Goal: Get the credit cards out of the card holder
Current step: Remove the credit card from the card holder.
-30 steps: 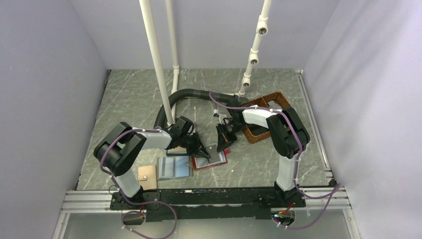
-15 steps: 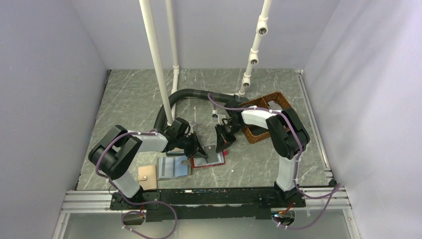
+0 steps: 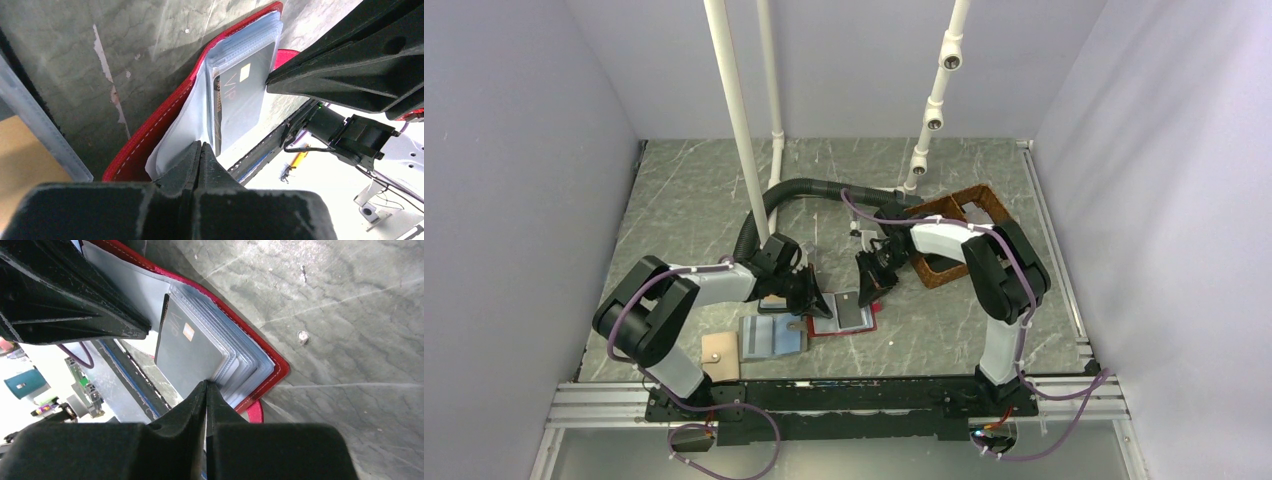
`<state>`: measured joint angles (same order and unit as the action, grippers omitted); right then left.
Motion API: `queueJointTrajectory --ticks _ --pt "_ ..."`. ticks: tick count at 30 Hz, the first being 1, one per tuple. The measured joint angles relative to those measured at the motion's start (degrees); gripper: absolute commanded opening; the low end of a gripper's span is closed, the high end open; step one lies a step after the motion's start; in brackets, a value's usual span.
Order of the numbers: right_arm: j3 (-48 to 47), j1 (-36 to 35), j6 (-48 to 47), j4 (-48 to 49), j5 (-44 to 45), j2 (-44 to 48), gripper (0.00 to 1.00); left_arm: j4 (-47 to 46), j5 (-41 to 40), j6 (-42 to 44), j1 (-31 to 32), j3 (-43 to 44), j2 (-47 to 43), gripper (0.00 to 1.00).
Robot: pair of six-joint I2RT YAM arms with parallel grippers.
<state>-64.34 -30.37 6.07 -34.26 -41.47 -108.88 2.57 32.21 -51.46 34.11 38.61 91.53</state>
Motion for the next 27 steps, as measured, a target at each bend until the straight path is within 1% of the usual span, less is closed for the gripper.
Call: queueJointTrajectory --ticks 1,3,6,10,12,21,25,27 --pt "0.2 0.0 -0.1 0.1 0.2 0.3 0.1 0.0 0.1 0.1 0.0 0.0 0.0 0.0" --pt "0.6 0.1 -0.2 0.2 0.4 0.8 0.11 0.0 0.3 0.2 0.0 0.1 0.0 0.08" --pt "1.3 0.3 -1.0 0.3 1.2 1.4 0.11 -0.5 1.0 -0.1 0.0 0.4 0.1 0.15" --pt "2.1 0.9 -1.8 0.3 1.5 1.4 0.09 -3.8 2.1 -1.7 0.0 0.5 1.2 0.24" --pt "2.1 0.9 -2.0 0.4 1.4 1.4 0.08 -5.2 2.5 -2.5 0.0 0.5 2.2 0.27" --pt "2.1 0.9 -2.6 0.4 1.0 1.4 0.09 -3.1 2.4 -3.2 0.0 0.9 3.7 0.29" --pt "2.1 1.2 -3.0 0.4 1.4 1.5 0.1 -3.4 2.5 -3.5 0.0 0.9 4.0 0.2" --pt "2.1 1.5 -3.4 0.3 2.3 1.8 0.14 -4.2 3.0 -4.0 0.0 1.0 5.1 0.16"
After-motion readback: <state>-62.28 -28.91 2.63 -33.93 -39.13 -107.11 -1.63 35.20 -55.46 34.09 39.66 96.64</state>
